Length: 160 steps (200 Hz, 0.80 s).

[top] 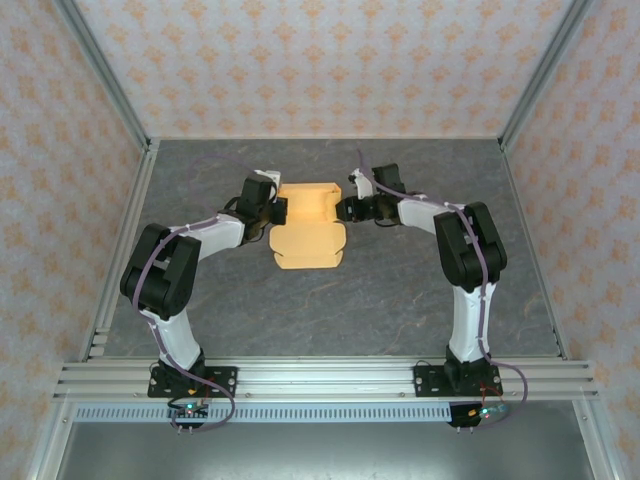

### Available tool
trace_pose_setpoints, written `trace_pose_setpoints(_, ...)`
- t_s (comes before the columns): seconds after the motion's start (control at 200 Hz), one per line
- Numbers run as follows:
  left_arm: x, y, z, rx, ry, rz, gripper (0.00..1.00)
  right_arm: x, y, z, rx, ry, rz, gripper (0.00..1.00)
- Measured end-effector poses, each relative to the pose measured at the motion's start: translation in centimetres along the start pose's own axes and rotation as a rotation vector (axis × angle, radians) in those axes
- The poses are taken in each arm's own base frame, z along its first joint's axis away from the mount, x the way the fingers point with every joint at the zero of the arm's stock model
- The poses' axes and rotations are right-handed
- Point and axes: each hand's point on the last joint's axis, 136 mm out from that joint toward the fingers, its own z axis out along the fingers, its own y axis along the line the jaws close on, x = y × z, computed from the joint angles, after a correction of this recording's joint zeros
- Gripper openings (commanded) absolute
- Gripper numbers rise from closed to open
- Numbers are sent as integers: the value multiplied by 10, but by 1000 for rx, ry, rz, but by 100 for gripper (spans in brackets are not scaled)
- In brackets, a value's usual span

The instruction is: Fold the paper box

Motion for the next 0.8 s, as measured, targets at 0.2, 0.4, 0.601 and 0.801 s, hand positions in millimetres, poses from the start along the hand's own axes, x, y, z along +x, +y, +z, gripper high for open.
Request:
trace_pose_setpoints(0.2,1,-3,0,5,1,8,0,-12,0,2,42,-62,-31,33)
trace_pose_setpoints(0.4,-1,-3,0,5,-4,8,0,-18,1,2,51,-85,-45,32)
trace_pose_setpoints(0.601,-2,-1,0,-9,-10,7,0,-21,-2,6,115,-103,-59,28)
trace_pose_setpoints(0.801,-5,-3,-1,-14,-17,11,0,-20,-8,11,222,-141,-65,25)
